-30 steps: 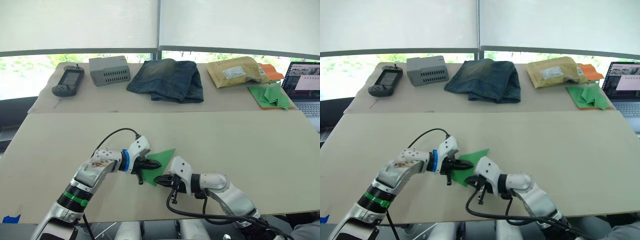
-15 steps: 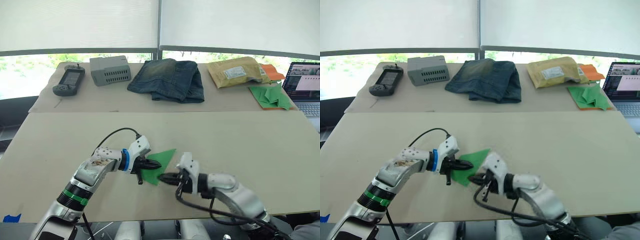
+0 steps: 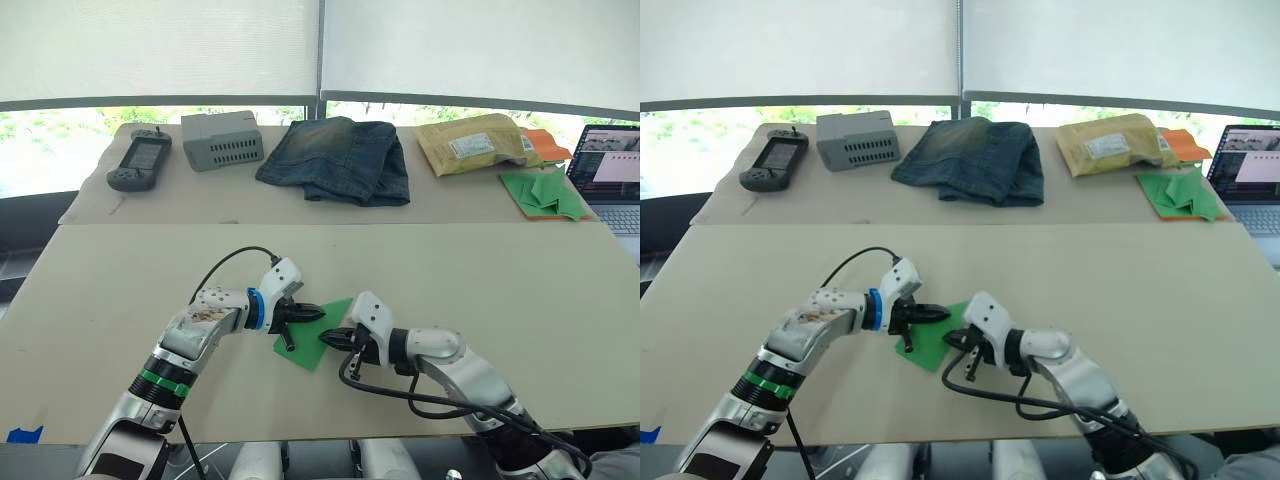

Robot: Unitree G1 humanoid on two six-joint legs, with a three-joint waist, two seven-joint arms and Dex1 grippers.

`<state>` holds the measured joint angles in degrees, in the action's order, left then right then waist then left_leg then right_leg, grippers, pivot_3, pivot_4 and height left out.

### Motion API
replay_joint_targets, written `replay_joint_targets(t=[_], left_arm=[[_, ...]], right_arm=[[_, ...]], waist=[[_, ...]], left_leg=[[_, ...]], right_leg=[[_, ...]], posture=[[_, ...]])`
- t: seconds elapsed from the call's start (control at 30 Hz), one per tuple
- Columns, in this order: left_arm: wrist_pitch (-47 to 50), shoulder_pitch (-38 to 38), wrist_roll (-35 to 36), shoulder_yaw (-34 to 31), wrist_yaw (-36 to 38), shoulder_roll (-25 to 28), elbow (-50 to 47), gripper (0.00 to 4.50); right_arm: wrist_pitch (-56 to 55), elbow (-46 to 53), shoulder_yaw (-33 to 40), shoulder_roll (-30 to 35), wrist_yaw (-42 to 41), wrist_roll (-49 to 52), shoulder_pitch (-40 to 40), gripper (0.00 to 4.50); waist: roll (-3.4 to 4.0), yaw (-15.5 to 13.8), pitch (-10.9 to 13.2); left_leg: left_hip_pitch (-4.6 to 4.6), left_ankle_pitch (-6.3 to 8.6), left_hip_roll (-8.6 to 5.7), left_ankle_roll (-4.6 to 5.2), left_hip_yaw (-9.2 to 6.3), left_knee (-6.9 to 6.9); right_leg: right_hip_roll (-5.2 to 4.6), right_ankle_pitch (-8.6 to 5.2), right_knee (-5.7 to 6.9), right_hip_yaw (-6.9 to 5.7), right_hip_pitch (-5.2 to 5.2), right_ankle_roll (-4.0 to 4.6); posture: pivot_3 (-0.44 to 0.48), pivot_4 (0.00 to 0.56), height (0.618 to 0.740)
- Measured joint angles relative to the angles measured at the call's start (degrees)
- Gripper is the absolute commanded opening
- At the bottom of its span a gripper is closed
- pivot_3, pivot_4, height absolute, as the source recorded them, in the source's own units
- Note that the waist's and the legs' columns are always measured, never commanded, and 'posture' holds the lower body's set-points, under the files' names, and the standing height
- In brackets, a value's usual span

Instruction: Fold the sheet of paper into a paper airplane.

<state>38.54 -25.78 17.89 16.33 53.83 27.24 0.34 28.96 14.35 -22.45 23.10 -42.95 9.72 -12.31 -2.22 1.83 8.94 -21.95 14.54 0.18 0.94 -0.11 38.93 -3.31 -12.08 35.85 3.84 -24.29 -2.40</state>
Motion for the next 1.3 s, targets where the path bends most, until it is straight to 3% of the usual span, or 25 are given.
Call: replay_joint_targets(t=[0.17, 0.37, 0.53, 0.8, 1.3], left_arm=[[-3.4, -2.7, -0.4, 0.2, 1.4, -1.9, 4.0, 0.03], [-10.9, -12.4, -3.5, 2.3, 3.2, -9.9, 17.1, 0.03], [-15.2, -14.5, -6.6, 4.0, 4.6, -13.5, 25.5, 0.03], [-18.4, -12.8, -8.6, 2.7, 6.1, -10.4, 26.4, 0.03], [-16.3, -0.2, -8.1, -2.5, 7.4, 0.0, 10.6, 0.03]], right_arm=[[-1.8, -2.0, -1.0, -0.2, -0.2, -0.5, -0.4, 0.0], [-2.4, -2.7, -0.9, -0.5, 0.3, -0.6, -0.8, 0.0], [-2.3, -2.4, -1.1, -1.1, 1.2, -0.6, -0.2, 0.0], [-2.3, -0.6, -0.5, -0.7, 3.1, -0.6, 2.2, 0.0], [-2.7, -4.3, -2.0, -0.3, -0.1, -0.6, -2.1, 0.0]], waist=[[-0.01, 0.0, 0.0], [-0.03, -0.3, 0.0], [-0.02, 0.4, 0.0], [-0.04, 0.3, -0.1], [-0.13, 0.7, -0.4]], left_leg=[[0.06, 0.0, -0.01, 0.0, 0.02, 0.01], [0.08, 0.0, -0.09, 0.0, 0.14, 0.02], [0.02, 0.0, -0.07, 0.0, 0.12, -0.01], [0.03, 0.0, -0.1, 0.0, -0.02, 0.01], [0.55, 0.01, 0.28, -0.01, -0.06, -0.2]], right_leg=[[0.0, 0.0, 0.0, -0.01, 0.08, 0.0], [0.0, 0.01, -0.01, -0.02, 0.14, 0.0], [0.02, 0.0, -0.01, 0.0, 0.07, 0.0], [-0.06, 0.0, -0.04, 0.0, 0.14, -0.04], [0.04, -0.05, -0.01, 0.02, 0.35, 0.05]], posture=[[0.0, 0.15, 0.728], [0.0, 0.15, 0.728], [0.0, 0.15, 0.728], [0.0, 0.15, 0.728], [0.0, 0.15, 0.728]])
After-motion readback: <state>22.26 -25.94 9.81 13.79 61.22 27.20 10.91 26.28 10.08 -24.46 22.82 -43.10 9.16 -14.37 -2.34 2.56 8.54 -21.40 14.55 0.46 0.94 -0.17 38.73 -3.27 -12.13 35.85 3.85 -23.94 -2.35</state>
